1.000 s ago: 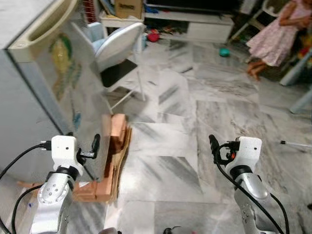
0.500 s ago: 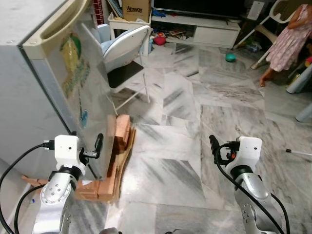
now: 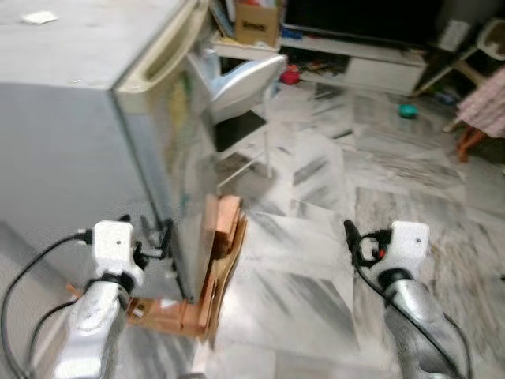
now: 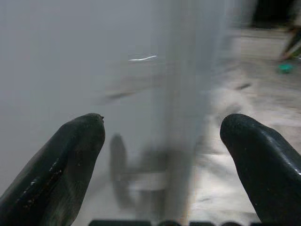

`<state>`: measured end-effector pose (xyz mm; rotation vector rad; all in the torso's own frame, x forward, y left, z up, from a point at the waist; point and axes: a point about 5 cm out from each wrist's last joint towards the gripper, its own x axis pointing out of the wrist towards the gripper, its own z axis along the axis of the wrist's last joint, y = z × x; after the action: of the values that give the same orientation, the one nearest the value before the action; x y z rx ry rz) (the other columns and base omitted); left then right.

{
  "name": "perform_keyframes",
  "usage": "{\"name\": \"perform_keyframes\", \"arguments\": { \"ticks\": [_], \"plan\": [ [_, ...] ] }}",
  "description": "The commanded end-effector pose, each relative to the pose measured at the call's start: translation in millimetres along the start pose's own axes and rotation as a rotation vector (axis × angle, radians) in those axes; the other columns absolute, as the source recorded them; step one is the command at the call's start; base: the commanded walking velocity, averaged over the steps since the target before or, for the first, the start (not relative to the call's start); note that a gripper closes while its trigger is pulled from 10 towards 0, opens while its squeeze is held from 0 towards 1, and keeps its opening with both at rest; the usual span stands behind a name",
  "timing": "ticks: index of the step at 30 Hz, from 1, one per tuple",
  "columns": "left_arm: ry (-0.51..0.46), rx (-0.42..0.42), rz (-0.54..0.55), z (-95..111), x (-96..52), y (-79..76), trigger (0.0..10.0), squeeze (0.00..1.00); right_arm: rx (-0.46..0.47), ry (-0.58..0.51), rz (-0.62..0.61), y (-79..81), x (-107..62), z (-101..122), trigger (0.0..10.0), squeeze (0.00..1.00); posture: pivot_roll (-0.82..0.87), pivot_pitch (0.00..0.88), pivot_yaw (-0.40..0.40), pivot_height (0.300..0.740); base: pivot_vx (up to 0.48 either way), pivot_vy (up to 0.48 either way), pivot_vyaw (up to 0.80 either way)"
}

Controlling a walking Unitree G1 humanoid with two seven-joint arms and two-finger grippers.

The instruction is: Restocking fridge

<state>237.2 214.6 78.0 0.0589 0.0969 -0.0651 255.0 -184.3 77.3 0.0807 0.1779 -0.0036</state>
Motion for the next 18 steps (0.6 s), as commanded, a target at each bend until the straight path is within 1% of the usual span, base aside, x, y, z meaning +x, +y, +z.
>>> {"name": "perform_keyframes", "arguments": {
  "ticks": [1,18],
  "plan": [
    [-0.030,0.001,-0.030,6.6,4.1,-8.9,10.0,0.00,-0.015,0.017,-0.030,-11.5,-3.9,-2.6,10.0,0.00,0.03,0.012,-0.055,0.740,0.000,0.000,0.00],
    [-0.021,0.009,-0.057,5.1,1.9,-12.8,10.0,0.00,-0.022,0.034,-0.033,-11.7,-6.4,-6.8,10.0,0.00,0.03,0.009,-0.052,0.740,0.000,0.000,0.00]
  ]
}}
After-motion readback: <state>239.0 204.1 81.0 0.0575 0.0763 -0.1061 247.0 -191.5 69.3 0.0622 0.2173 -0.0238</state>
